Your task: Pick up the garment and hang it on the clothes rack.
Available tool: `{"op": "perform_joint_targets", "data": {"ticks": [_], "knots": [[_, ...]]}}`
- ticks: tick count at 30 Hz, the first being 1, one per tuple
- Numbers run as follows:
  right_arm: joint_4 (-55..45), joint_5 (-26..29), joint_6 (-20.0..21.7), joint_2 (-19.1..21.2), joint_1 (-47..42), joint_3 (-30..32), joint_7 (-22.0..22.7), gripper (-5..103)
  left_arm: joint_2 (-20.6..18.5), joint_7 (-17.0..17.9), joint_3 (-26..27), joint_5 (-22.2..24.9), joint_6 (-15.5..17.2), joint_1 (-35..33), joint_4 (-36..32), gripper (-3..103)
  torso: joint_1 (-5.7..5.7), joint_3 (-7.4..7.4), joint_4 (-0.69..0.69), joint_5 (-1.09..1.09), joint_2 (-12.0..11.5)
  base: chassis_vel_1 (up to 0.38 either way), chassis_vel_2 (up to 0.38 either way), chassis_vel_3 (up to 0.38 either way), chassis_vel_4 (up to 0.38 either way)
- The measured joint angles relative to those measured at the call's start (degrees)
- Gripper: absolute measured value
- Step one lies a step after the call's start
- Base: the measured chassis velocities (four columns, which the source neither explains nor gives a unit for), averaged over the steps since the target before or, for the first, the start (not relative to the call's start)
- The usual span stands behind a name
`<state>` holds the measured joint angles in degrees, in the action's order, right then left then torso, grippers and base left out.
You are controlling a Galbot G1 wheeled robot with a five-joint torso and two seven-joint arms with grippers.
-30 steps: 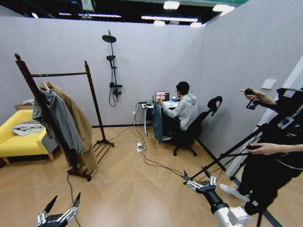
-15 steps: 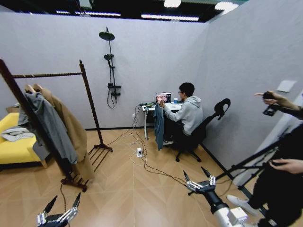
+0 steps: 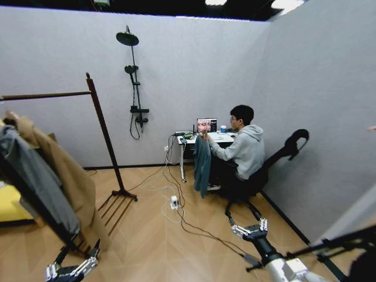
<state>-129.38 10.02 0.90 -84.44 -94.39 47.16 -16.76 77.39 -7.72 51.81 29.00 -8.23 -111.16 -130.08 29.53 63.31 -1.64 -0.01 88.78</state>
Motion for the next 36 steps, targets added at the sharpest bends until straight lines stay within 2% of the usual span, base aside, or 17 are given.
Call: {"op": "perform_joint_targets", "data": {"ticks": [2,4,5,6,9,12,14,16,20,23,24,28,29,30,32,35,36], "knots": [[0.1,0.0,0.0,0.1,0.0,0.0,-0.1,100,0.0,0.0,0.0,0.0,0.0,0.0,0.0,100,-0.04,-0.02,0.0,-0.04,0.0,-0.345,0.363,0.359,-0.364],[0.2,-0.1,0.0,0.1,0.0,-0.1,-0.2,100,0.0,0.0,0.0,0.0,0.0,0.0,0.0,100,0.01,0.0,-0.01,0.06,0.0,-0.311,0.346,0.36,-0.323],[0.3,-0.2,0.0,0.1,0.2,-0.1,-0.2,100,0.0,0.0,0.0,0.0,0.0,0.0,0.0,100,-0.03,-0.01,0.0,-0.05,0.0,-0.378,0.38,0.351,-0.368],[0.3,-0.2,0.0,0.1,0.2,-0.1,-0.2,100,0.0,0.0,0.0,0.0,0.0,0.0,0.0,100,-0.03,-0.01,0.0,-0.05,0.0,-0.378,0.38,0.351,-0.368],[0.4,-0.5,0.0,0.1,0.6,-0.1,-0.2,100,0.0,0.0,0.0,0.0,0.0,0.0,0.0,100,0.0,0.0,0.0,0.06,0.0,-0.335,0.349,0.351,-0.356],[0.7,-0.6,-0.1,0.2,0.8,0.0,-0.5,100,0.0,0.0,0.0,0.0,0.0,0.0,0.0,100,-0.04,-0.02,0.0,-0.04,0.0,-0.335,0.358,0.363,-0.374],[1.1,-0.8,-0.4,0.3,0.8,0.0,-0.8,100,0.0,0.0,0.0,0.0,0.0,0.0,0.0,100,0.01,0.0,0.0,0.06,0.0,-0.36,0.347,0.349,-0.358],[1.2,-1.1,-0.6,0.3,0.8,0.0,-0.9,100,0.0,0.0,0.0,0.0,0.0,0.0,0.0,100,0.0,0.0,0.0,-0.04,0.0,-0.385,0.346,0.347,-0.357],[1.5,-1.4,-1.1,0.0,1.0,0.0,-1.0,100,0.0,0.0,0.0,0.0,0.0,0.0,0.0,100,0.01,0.0,0.0,0.04,0.0,-0.358,0.367,0.358,-0.344],[1.6,-1.4,-1.4,-0.2,1.2,-0.1,-1.0,100,0.0,0.0,0.0,0.0,0.0,0.0,0.0,100,-0.02,-0.01,0.0,-0.04,0.0,-0.376,0.364,0.359,-0.38],[1.6,-1.3,-1.7,-0.4,1.4,-0.2,-0.8,100,0.0,0.0,0.0,0.0,0.0,0.0,0.0,100,-0.02,-0.01,0.0,0.04,0.0,-0.363,0.35,0.345,-0.338],[1.8,-1.4,-1.7,-0.6,1.9,-0.3,-0.3,100,0.0,0.0,0.0,0.0,0.0,0.0,0.0,100,0.0,0.0,-0.01,0.01,0.0,-0.34,0.361,0.337,-0.351],[2.0,-1.5,-1.3,-0.6,2.5,-0.4,0.6,100,0.0,0.0,0.0,0.0,0.0,0.0,0.0,100,-0.03,-0.01,0.0,-0.05,0.0,-0.348,0.378,0.339,-0.381],[2.1,-1.5,-0.1,-0.3,3.5,-0.2,1.5,100,0.0,0.0,0.0,0.0,0.0,0.0,0.0,100,-0.01,0.0,0.0,0.04,0.0,-0.327,0.323,0.292,-0.308],[2.1,-1.2,1.0,0.1,4.5,0.1,2.2,100,0.0,0.0,0.0,0.0,0.0,0.0,0.0,100,0.04,0.01,-0.01,0.04,0.0,-0.278,0.285,0.292,-0.308],[2.5,2.0,5.8,2.9,10.6,1.5,5.3,100,0.0,0.0,0.0,0.0,0.0,0.0,0.0,100,0.07,0.01,-0.01,0.02,0.0,-0.228,0.223,0.184,-0.174],[2.5,2.0,5.8,2.9,10.6,1.5,5.3,100,0.0,0.0,0.0,0.0,0.0,0.0,0.0,100,0.07,0.01,-0.01,0.02,0.0,-0.203,0.135,0.132,-0.136]]}}
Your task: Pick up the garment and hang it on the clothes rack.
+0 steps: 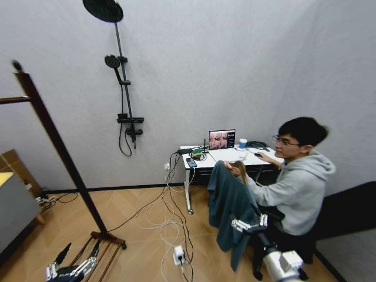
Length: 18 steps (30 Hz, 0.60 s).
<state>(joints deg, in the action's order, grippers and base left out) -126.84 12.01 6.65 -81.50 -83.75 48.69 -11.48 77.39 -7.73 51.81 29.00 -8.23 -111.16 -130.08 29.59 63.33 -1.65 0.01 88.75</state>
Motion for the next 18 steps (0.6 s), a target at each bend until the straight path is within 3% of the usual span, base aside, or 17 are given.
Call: {"op": "perform_joint_targets", "data": {"ticks": [3,7,16,18], "knots": [[1.5,4.6,5.9,3.9,7.5,0.5,5.4,100,0.0,0.0,0.0,0.0,0.0,0.0,0.0,100,-0.05,0.0,0.04,-0.05,0.0,-0.036,0.07,0.005,-0.014],[6.6,10.7,10.5,7.9,15.4,0.3,8.0,100,0.0,0.0,0.0,0.0,0.0,0.0,0.0,100,-0.15,-0.04,0.02,-0.02,0.1,0.026,-0.049,-0.014,0.042],[16.0,15.0,13.0,12.1,23.8,-2.7,8.4,100,0.0,0.0,0.0,0.0,0.0,0.0,0.0,100,-0.11,-0.02,0.01,-0.02,0.0,0.021,-0.036,-0.03,0.022],[19.7,15.1,12.4,13.4,26.4,-3.7,6.9,100,0.0,0.0,0.0,0.0,0.0,0.0,0.0,100,-0.06,-0.01,0.01,-0.02,0.0,0.0,0.0,0.0,0.0]]}}
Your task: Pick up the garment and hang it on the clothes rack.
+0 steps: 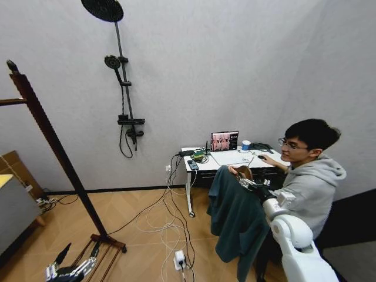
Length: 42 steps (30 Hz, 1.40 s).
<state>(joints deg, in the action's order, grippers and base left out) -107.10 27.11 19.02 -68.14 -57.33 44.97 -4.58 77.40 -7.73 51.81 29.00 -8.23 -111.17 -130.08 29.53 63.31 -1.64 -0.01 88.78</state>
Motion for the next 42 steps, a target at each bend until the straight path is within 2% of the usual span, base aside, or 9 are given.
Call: {"op": "perform_joint_targets", "data": {"ticks": [2,10,11,12,13,18,21,24,42], "knots": [[1.1,0.2,-0.2,0.7,0.9,-0.4,-0.7,101,0.0,0.0,0.0,0.0,0.0,0.0,0.0,100,0.0,0.0,0.0,0.01,0.0,0.0,0.0,0.0,0.0],[3.7,1.5,-0.4,2.5,3.1,-2.4,-1.9,77,0.0,0.0,0.0,0.0,0.0,0.0,0.0,100,-0.01,0.0,0.0,0.01,0.0,0.0,0.0,0.0,0.0],[3.9,1.7,-0.4,2.1,3.1,-2.8,-1.7,71,0.0,0.0,0.0,0.0,0.0,0.0,0.0,100,-0.01,0.0,-0.01,0.01,0.0,0.0,0.0,0.0,0.0],[4.0,2.0,-0.2,2.0,3.3,-3.5,-1.4,54,0.0,0.0,0.0,0.0,0.0,0.0,0.0,100,-0.01,0.0,-0.01,0.01,0.0,0.0,0.0,0.0,0.0],[4.0,2.0,-0.2,2.2,3.4,-3.7,-1.3,48,0.0,0.0,0.0,0.0,0.0,0.0,0.0,100,-0.01,0.0,0.0,0.01,0.0,0.0,0.0,0.0,0.0],[3.9,2.4,0.2,2.3,3.3,-4.0,-1.0,32,0.0,0.0,0.0,0.0,0.0,0.0,0.0,100,-0.01,0.0,-0.01,0.01,0.0,0.0,0.0,0.0,0.0],[3.4,3.1,0.7,2.7,3.0,-4.0,-0.7,15,0.0,0.0,0.0,0.0,0.0,0.0,0.0,100,-0.01,0.0,-0.02,0.02,0.0,0.0,0.0,0.0,0.0],[3.0,3.1,0.8,2.8,2.7,-3.9,-0.7,9,0.0,0.0,0.0,0.0,0.0,0.0,0.0,100,0.0,0.0,-0.01,-0.01,0.0,0.0,0.0,0.0,0.0],[-3.3,3.4,1.1,1.4,0.0,-6.6,-3.6,9,0.0,0.0,0.0,0.0,0.0,0.0,0.0,100,-0.01,-0.01,0.0,0.02,0.0,0.04,0.042,0.033,0.032]]}}
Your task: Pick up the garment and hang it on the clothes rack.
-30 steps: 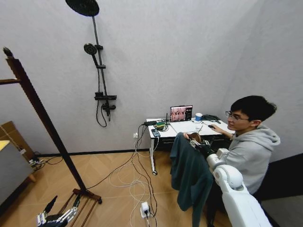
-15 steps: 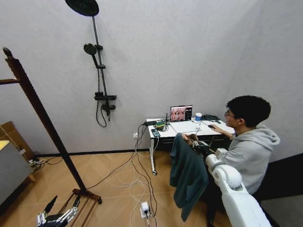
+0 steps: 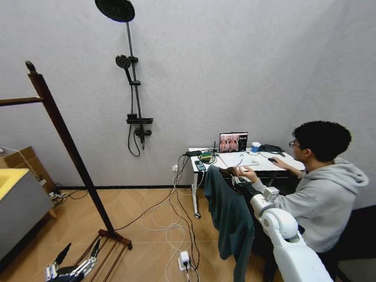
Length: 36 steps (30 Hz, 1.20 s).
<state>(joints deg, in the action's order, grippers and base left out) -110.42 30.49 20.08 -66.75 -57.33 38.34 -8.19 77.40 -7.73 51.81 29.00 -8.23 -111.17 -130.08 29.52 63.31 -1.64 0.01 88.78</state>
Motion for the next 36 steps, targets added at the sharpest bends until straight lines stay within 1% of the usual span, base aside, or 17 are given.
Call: {"op": "perform_joint_targets", "data": {"ticks": [1,5,14,15,19,24,25,27,28,29,30,31,32,33,34,35,36], "knots": [[-0.3,-0.2,0.2,-0.1,0.0,-0.2,-0.1,9,0.0,0.0,0.0,0.0,0.0,0.0,0.0,100,0.0,0.0,0.02,0.01,0.0,0.097,0.086,0.083,0.089],[-0.5,-0.8,-0.1,-0.6,0.0,-0.5,-0.5,9,0.0,0.0,0.0,0.0,0.0,0.0,0.0,100,-0.01,0.0,0.0,0.0,0.0,0.091,0.082,0.093,0.086],[-1.4,-2.0,-2.2,-1.7,-1.4,-1.1,-1.9,9,0.0,0.0,0.0,0.0,0.0,0.0,0.0,100,-0.02,-0.01,0.0,-0.01,0.0,0.078,0.166,0.17,0.078],[-2.3,-2.1,-2.4,-2.1,-2.1,-1.1,-2.3,9,0.0,0.0,0.0,0.0,0.0,0.0,0.0,100,-0.01,0.0,0.02,-0.01,0.0,0.035,0.239,0.223,0.03],[-4.3,-2.6,-2.5,-2.5,-3.0,-1.1,-2.8,9,0.0,0.0,0.0,0.0,0.0,0.0,0.0,100,-0.01,-0.01,0.01,0.0,0.0,-0.021,0.282,0.279,-0.046],[-8.9,-4.6,-2.5,-2.9,-5.3,-0.6,-3.4,9,0.0,0.0,0.0,0.0,0.0,0.0,0.0,100,0.01,0.0,0.01,0.0,0.0,-0.07,0.323,0.339,-0.082],[-11.3,-5.1,-2.5,-3.1,-6.8,-0.4,-3.2,9,0.0,0.0,0.0,0.0,0.0,0.0,0.0,100,0.01,0.0,0.0,0.01,0.0,-0.07,0.317,0.37,-0.096],[-17.4,-6.9,-2.4,-3.7,-12.0,0.4,-2.0,9,0.0,0.0,0.0,0.0,0.0,0.0,0.0,100,0.09,0.02,0.03,-0.02,0.0,-0.042,0.302,0.304,-0.028],[-17.4,-6.9,-2.4,-3.7,-12.0,0.4,-2.0,9,0.0,0.0,0.0,0.0,0.0,0.0,0.0,100,0.09,0.02,0.03,-0.02,0.0,-0.017,0.287,0.304,0.017],[-20.3,-7.5,-2.4,-3.9,-14.8,0.7,-1.2,9,0.0,0.0,0.0,0.0,0.0,0.0,0.0,100,0.11,0.03,0.0,-0.02,0.0,-0.017,0.205,0.225,0.017],[-23.9,-7.6,-2.4,-3.9,-18.3,0.4,1.1,9,0.0,0.0,0.0,0.0,0.0,0.0,0.0,100,0.05,0.0,-0.03,0.02,0.0,0.0,0.164,0.162,0.078],[-23.9,-7.6,-2.4,-3.9,-18.3,0.4,1.1,9,0.0,0.0,0.0,0.0,0.0,0.0,0.0,100,0.05,0.0,-0.03,0.02,0.0,0.0,0.164,0.162,0.078],[-25.6,-7.6,-2.3,-4.1,-19.3,0.1,2.2,9,0.0,0.0,0.0,0.0,0.0,0.0,0.0,100,0.02,0.0,-0.03,0.0,0.0,0.041,0.164,0.112,0.087],[-27.4,-7.8,-1.1,-4.1,-19.3,-0.3,3.7,9,0.0,0.0,0.0,0.0,0.0,0.0,0.0,100,0.01,0.0,-0.01,-0.02,0.0,0.165,0.084,0.074,0.16],[-27.4,-7.8,-1.1,-4.1,-19.3,-0.3,3.7,9,0.0,0.0,0.0,0.0,0.0,0.0,0.0,100,0.01,0.0,-0.01,-0.02,0.0,0.165,0.084,0.074,0.16],[-28.3,-7.7,0.0,-4.1,-18.9,-0.4,4.5,9,0.0,0.0,0.0,0.0,0.0,0.0,0.0,100,-0.02,-0.01,-0.02,-0.01,0.0,0.227,0.073,0.074,0.16],[-29.5,-6.6,1.7,-3.7,-17.8,-0.5,6.0,9,0.0,0.0,0.0,0.0,0.0,0.0,0.0,100,-0.05,-0.02,0.0,0.01,0.0,0.227,0.082,0.079,0.19]]}}
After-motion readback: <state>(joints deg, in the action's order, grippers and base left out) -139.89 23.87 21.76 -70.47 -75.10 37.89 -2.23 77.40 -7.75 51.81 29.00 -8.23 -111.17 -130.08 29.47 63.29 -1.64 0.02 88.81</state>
